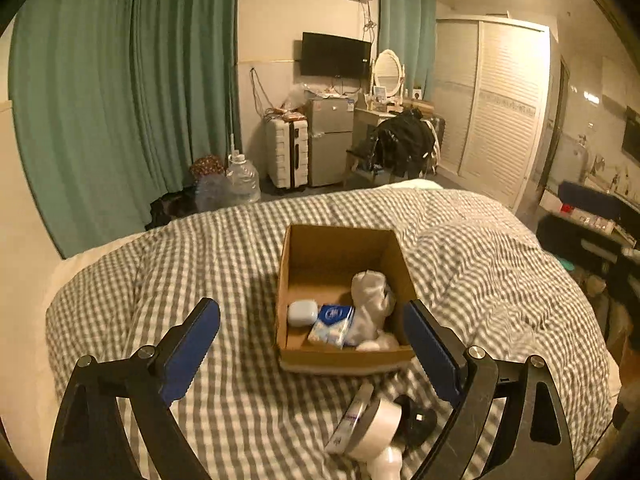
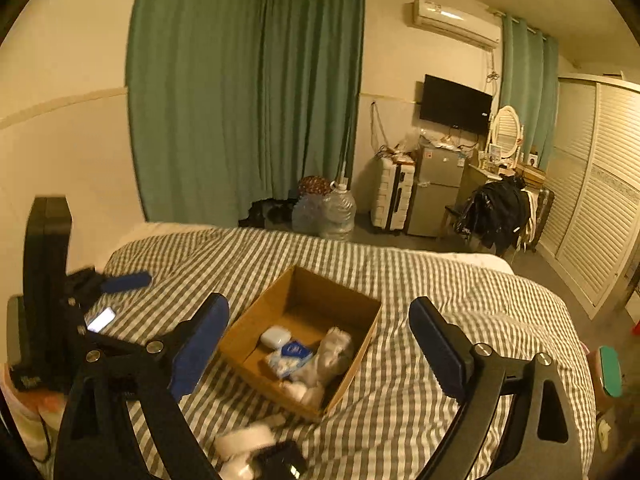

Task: Organize objects
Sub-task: 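Grasp the white tape roll with the left tool while the right tool grasps the black cup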

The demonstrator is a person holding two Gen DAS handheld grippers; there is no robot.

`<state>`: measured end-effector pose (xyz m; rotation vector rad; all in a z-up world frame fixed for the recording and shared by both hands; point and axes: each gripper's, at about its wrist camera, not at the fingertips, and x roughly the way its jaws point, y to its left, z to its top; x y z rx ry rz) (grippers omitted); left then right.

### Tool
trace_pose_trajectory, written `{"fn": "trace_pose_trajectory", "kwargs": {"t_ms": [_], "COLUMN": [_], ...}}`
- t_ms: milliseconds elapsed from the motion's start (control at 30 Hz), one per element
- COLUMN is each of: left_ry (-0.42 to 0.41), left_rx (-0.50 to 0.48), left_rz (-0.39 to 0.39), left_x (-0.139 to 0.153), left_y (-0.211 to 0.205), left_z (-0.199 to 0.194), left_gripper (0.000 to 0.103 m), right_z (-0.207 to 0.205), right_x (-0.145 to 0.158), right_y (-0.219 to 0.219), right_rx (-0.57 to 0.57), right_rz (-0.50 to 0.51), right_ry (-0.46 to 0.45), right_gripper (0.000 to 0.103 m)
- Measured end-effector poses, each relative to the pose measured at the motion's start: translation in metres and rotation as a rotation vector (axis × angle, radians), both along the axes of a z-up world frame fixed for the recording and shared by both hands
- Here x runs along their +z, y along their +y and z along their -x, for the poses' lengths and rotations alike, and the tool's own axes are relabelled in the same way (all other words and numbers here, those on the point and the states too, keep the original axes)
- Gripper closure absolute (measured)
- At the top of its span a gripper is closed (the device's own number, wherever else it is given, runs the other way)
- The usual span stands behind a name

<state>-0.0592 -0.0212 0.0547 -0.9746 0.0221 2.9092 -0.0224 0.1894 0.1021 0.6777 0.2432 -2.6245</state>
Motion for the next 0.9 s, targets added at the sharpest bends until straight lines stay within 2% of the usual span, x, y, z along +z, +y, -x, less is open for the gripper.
{"fn": "trace_pose_trajectory", "kwargs": {"t_ms": [100, 200, 400, 500, 633, 833, 867, 900], "left_ry": [-0.010, -0.037, -0.128, -0.163, -0.218, -0.295, -0.308, -0.317], "left_rx": [0.015, 0.033, 0.040, 0.007, -0.090, -0.159, -0.166, -0.171], "left_rz": [-0.004, -0.015, 0.023, 0.034, 0.039, 0.042, 0.025, 0.005], "left_x": [-0.013, -0.038, -0.100, -0.124, -0.152, -0.183, -0.185, -0.188], "left_y": [-0.005, -0.010, -0.003, 0.007, 0.025, 0.042, 0.044, 0.042], "left_z": [-0.015, -0.026, -0.018, -0.015, -0.022, -0.013, -0.011, -0.010], "left_gripper": [0.008, 0.008, 0.008, 0.008, 0.008, 0.008, 0.013, 0.024], "right_z": [-0.018, -0.029, -0.035, -0.026, -0.012, -0.001, 0.000, 0.002], "right_x": [-0.015, -0.042, -0.120, -0.152, -0.188, -0.212, -0.213, -0.215], "right_y": [0.002, 0.003, 0.000, -0.002, 0.003, 0.012, 0.012, 0.013], "right_rx": [0.005, 0.014, 0.024, 0.029, 0.020, -0.006, -0.007, -0.009], "right_rz": [-0.018, -0.040, -0.139, -0.173, -0.173, -0.167, -0.162, -0.157], "right_ry": [-0.024, -0.064, -0.152, -0.213, -0.307, -0.346, -0.351, -0.358], "right_gripper": [0.011, 0.011, 0.011, 0.011, 0.011, 0.011, 0.011, 0.011]}}
